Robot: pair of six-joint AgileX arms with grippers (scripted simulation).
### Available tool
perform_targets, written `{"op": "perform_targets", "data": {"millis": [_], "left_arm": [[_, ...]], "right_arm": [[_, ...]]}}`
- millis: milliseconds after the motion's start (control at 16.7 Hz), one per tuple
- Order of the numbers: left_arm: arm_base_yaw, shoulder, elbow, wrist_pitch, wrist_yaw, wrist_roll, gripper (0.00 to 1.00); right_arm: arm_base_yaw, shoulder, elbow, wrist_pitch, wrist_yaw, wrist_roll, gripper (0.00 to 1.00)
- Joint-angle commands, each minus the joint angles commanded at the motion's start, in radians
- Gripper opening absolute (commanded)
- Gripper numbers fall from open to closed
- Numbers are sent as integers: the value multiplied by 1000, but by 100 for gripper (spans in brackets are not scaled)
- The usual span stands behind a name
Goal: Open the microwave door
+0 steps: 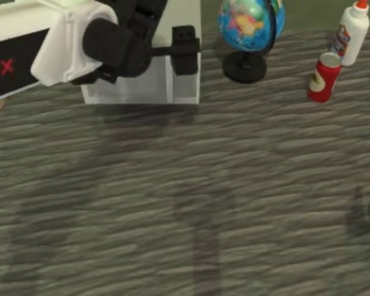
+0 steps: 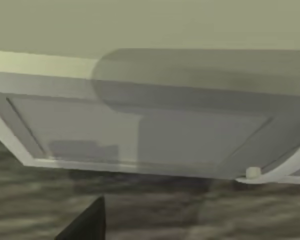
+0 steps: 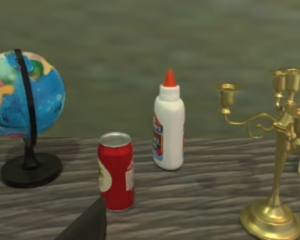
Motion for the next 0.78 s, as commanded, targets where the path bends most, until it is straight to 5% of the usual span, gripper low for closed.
{"op": "perform_targets", "data": {"millis": [780], "left_arm": [[-39,197,137,-22,-24,-28,100]], "right_arm": [[0,0,0,0,0,0,100]]}}
